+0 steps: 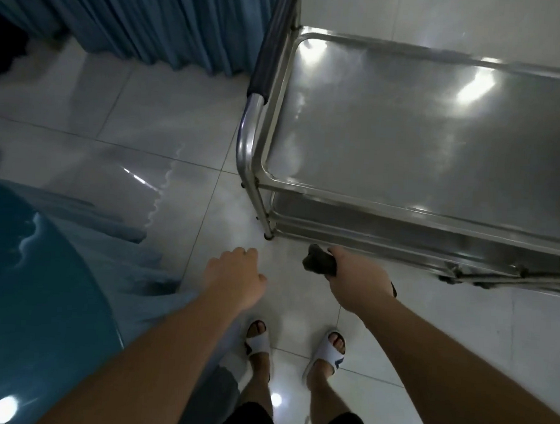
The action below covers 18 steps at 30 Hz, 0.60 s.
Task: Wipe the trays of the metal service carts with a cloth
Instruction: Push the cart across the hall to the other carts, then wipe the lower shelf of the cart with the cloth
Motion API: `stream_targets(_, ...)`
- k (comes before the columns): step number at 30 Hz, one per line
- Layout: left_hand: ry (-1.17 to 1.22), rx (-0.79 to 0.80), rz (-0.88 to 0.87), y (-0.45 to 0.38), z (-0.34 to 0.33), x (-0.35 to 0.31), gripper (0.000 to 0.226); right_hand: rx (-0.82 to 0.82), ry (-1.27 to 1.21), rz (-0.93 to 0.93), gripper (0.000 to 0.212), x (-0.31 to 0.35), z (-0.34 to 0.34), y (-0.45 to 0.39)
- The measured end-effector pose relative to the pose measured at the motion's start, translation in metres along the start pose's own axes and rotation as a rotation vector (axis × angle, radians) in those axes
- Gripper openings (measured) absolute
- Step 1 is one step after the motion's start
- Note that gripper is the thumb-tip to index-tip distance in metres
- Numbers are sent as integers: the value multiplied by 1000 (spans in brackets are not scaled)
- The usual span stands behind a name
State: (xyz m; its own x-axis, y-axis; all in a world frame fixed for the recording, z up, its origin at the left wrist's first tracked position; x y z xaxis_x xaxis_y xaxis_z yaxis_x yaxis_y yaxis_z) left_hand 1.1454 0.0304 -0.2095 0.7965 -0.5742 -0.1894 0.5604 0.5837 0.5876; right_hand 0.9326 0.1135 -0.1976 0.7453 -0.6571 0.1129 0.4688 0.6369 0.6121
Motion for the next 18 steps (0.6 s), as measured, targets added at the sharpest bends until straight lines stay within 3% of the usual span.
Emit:
stream_targets(6, 68, -31, 44, -43, -43, 20, 42, -15, -26, 36, 31, 11, -28, -64)
stream_targets(12, 156, -174, 83, -126, -65, 54, 46, -73, -58, 9, 30, 19, -65, -138)
stream_targets(16, 374, -339, 240, -168, -77, 103, 58, -154, -156, 79, 32, 38, -79, -188)
stream_targets(18, 517, -464, 234, -187, -80, 116, 69, -251, -207, 143, 34, 50, -80, -208)
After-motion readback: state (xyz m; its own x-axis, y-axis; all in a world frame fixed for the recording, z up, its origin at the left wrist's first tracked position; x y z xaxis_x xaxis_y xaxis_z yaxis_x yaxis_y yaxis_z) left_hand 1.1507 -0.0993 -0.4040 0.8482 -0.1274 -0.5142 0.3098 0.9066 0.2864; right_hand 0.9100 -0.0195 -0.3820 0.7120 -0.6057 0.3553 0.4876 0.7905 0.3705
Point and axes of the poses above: each hand's wrist, its own y-axis away from the middle knuckle, its own z-axis out of the back of the hand, x = y × z, the point moved 9 cm from there along -y, towards the middle knuckle, and after that the axes turned 15 degrees about -z, right-handed, at the moved point
